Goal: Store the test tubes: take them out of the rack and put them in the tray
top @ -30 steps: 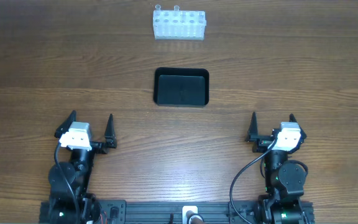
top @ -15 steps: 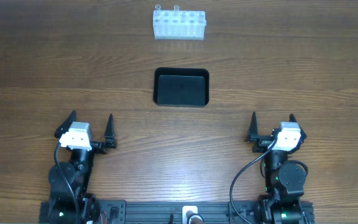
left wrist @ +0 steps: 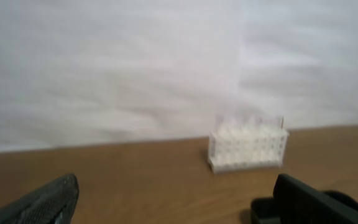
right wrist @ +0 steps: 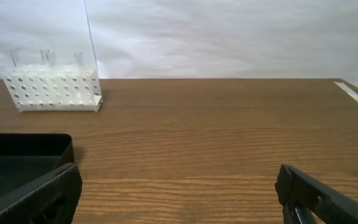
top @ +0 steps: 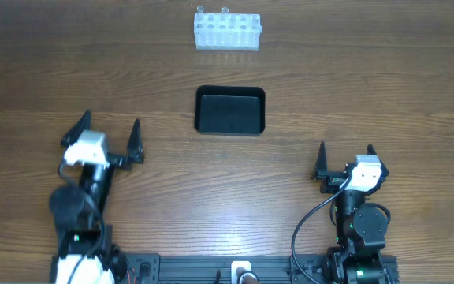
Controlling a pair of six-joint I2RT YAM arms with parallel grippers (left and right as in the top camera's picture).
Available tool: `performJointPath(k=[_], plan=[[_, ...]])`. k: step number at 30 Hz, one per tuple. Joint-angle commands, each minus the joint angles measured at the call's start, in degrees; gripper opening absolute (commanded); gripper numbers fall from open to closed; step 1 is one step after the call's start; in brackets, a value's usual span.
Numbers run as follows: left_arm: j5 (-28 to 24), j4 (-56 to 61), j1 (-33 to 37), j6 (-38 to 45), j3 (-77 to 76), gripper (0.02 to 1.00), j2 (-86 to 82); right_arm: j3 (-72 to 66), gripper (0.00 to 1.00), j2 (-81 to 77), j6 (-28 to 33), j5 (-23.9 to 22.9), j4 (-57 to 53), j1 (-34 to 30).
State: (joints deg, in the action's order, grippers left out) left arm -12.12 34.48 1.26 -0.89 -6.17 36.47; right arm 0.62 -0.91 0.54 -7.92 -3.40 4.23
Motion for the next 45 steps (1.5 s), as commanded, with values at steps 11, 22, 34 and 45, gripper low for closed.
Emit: performJointPath(k=[11, 22, 34, 45], plan=[[11.8, -8.13, -15.37, -0.5, -41.09, 0.998, 45.97, -0.33, 0.991, 0.42, 0.37, -0.72, -0.13, -0.07], [15.34, -27.78, -18.73, -4.57, -71.3, 0.996, 70.03, -0.33, 0.991, 0.42, 0.39, -0.72, -0.13, -0.07], [18.58, -35.54, -19.78, -7.5, -90.64, 0.901, 87.73, -0.33, 0.991, 0.42, 0.37, -0.72, -0.13, -0.07], [20.59, -32.3, -19.74, -7.54, -92.83, 0.794, 93.66, -0.33, 0.991, 0.42, 0.39, -0.72, -0.13, -0.07]])
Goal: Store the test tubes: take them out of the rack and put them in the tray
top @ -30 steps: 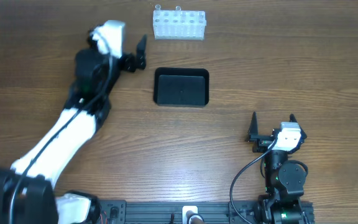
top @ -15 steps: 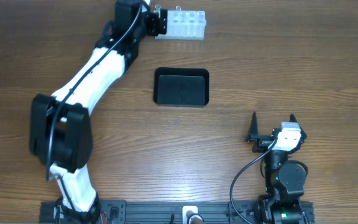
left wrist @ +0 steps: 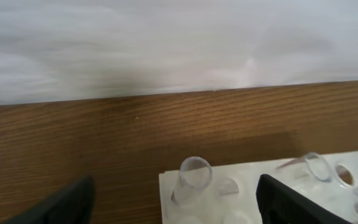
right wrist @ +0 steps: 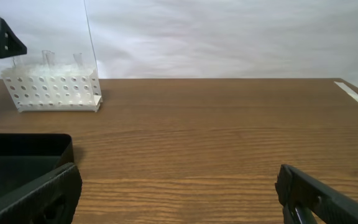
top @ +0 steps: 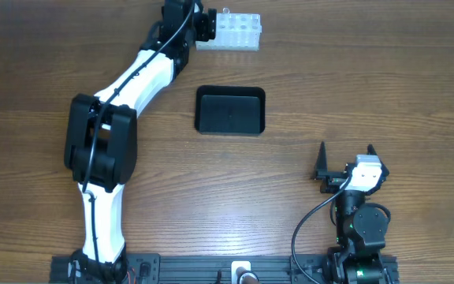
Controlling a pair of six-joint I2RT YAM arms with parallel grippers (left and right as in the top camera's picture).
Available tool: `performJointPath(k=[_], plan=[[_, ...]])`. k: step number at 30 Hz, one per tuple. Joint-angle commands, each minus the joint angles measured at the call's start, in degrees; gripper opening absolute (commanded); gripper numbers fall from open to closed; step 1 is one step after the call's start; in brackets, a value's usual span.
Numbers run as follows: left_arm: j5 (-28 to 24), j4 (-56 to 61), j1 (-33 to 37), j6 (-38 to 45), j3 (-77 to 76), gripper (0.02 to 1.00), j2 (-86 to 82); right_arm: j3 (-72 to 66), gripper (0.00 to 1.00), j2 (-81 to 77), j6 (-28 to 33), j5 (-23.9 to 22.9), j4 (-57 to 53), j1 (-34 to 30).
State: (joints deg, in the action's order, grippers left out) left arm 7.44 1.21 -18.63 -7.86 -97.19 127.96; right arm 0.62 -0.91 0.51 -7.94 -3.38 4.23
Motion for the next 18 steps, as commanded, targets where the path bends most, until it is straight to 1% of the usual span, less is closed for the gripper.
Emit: performJointPath(k=[1, 7, 9, 12, 16, 18], plan=[[1.03, 1.07, 0.15, -0.55, -1.84, 0.776, 2.34, -0.33, 0.991, 0.42, 0.39, -0.7, -0.15, -0.07], [1.01, 1.64, 0.13, -0.55, -1.84, 0.665, 2.56, -0.33, 0.991, 0.42, 0.39, -0.7, -0.15, -0.07], [0.98, 1.81, 0.09, -0.55, -1.84, 0.603, 2.56, -0.33, 0.991, 0.42, 0.42, -0.7, -0.15, -0.07], [0.98, 1.84, -0.17, -0.55, -1.84, 0.601, 2.58, -0.33, 0.993, 0.42, 0.39, -0.7, -0.15, -0.07], [0.98, 3.04, -0.5, -0.52, -1.84, 0.566, 2.97, -0.33, 0.993, 0.42, 0.42, -0.7, -0.15, -0.07], [0.98, 4.15, -0.57, -0.55, -1.84, 0.566, 3.5, -0.33, 0.991, 0.42, 0.42, -0.7, -0.15, -0.07]])
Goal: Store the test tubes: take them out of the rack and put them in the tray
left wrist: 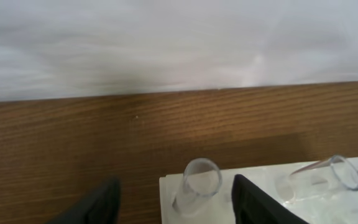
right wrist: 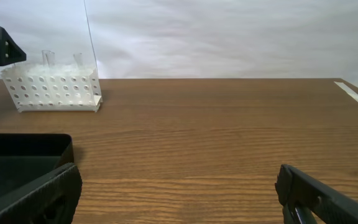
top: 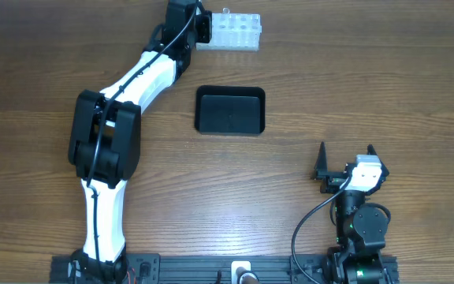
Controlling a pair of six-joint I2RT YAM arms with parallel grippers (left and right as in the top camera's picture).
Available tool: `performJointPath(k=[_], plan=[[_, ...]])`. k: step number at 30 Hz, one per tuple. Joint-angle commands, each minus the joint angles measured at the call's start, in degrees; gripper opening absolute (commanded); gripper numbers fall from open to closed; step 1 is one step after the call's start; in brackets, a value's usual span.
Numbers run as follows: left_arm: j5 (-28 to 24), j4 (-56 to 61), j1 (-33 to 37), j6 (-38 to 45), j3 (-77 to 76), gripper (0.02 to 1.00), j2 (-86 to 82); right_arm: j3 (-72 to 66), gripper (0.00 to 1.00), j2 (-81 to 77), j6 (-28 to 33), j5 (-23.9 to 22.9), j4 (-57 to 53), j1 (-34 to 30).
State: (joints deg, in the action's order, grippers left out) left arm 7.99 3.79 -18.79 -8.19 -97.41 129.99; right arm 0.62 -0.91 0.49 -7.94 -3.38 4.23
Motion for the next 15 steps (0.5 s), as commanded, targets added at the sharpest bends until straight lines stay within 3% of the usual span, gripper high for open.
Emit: performJointPath(k=[1, 10, 15], plan=[[0.44, 1.95, -0.46, -0.22, -1.62, 0.57, 1.77, -0.33, 0.991, 0.42, 0.44, -0.68, -0.15, -0.07], [0.44, 2.49, -0.98, -0.24, -1.62, 0.56, 2.05, -0.33, 0.993, 0.42, 0.42, -0.7, -0.15, -0.07], [0.46, 2.49, -0.98, -0.22, -1.62, 0.489, 2.05, -0.33, 0.991, 0.42, 0.44, -0.7, -0.15, -0.07]])
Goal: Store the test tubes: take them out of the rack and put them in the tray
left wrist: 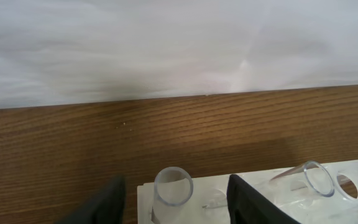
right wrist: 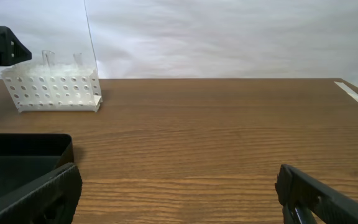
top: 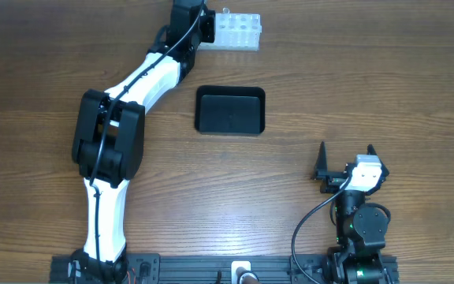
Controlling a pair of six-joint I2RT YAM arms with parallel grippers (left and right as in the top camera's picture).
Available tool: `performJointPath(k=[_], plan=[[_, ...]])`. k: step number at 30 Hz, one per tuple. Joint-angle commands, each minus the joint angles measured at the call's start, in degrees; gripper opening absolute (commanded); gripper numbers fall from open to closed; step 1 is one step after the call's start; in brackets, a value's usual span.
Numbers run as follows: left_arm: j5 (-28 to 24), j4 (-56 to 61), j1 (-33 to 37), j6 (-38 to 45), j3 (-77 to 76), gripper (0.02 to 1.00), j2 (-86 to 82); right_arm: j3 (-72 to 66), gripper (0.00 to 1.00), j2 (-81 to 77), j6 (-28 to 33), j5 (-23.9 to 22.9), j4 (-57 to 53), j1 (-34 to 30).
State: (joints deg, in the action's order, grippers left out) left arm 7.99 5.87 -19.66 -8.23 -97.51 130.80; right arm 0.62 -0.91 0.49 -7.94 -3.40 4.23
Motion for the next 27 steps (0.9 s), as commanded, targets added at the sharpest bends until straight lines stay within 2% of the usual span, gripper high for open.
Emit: performJointPath(k=[1, 20, 27], plan=[[0.46, 0.39, -0.11, -0.15, -1.51, 0.483, 1.25, -0.33, 0.991, 0.42, 0.42, -0.7, -0.13, -0.07], [0.7, 2.58, -0.11, -0.09, -1.51, 0.446, 2.62, -0.33, 0.993, 0.42, 0.42, -0.7, -0.13, -0.07], [1.11, 2.58, -0.11, 0.28, -1.51, 0.34, 2.62, -0.33, 0.991, 0.42, 0.42, -0.7, -0.13, -0.07]])
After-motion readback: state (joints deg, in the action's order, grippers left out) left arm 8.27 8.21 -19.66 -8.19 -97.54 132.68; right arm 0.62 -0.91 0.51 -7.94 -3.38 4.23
